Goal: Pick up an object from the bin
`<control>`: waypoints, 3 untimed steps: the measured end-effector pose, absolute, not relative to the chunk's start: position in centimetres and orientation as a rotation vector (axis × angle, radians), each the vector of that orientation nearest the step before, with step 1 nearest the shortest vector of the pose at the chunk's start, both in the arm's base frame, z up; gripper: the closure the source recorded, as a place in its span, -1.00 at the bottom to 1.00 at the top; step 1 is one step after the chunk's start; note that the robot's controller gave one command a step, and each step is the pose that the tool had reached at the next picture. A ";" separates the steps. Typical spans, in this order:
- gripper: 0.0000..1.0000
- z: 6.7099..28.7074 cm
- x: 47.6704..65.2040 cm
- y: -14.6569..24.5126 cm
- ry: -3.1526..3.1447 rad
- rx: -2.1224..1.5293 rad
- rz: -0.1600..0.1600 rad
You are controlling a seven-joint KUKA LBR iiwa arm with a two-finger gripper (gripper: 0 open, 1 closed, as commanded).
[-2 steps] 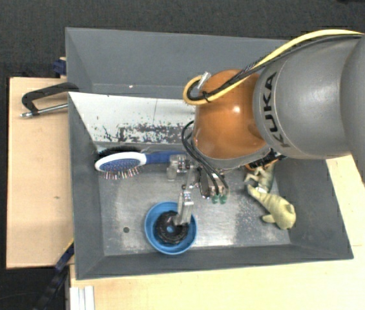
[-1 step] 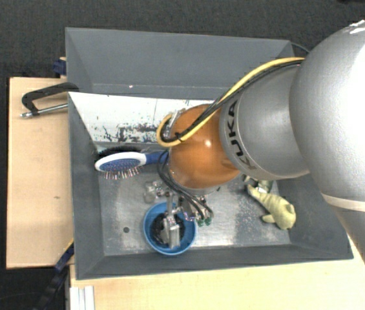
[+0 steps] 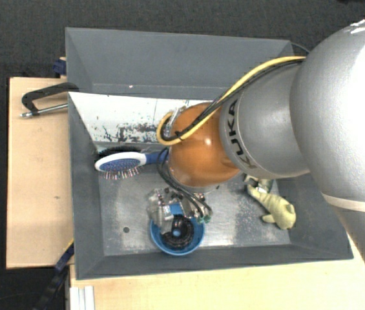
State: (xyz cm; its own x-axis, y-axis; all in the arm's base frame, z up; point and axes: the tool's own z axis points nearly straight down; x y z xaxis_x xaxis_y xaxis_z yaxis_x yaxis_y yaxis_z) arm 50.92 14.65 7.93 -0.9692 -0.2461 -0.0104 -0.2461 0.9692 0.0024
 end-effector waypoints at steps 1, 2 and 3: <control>1.00 23.4 52.8 22.8 3.107 -0.346 0.012; -1.00 22.9 52.7 22.5 3.117 -0.343 0.005; 1.00 22.9 52.7 22.5 3.117 -0.343 0.004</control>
Offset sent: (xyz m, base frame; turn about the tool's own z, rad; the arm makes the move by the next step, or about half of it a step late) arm 0.0165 0.0768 0.1487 0.0316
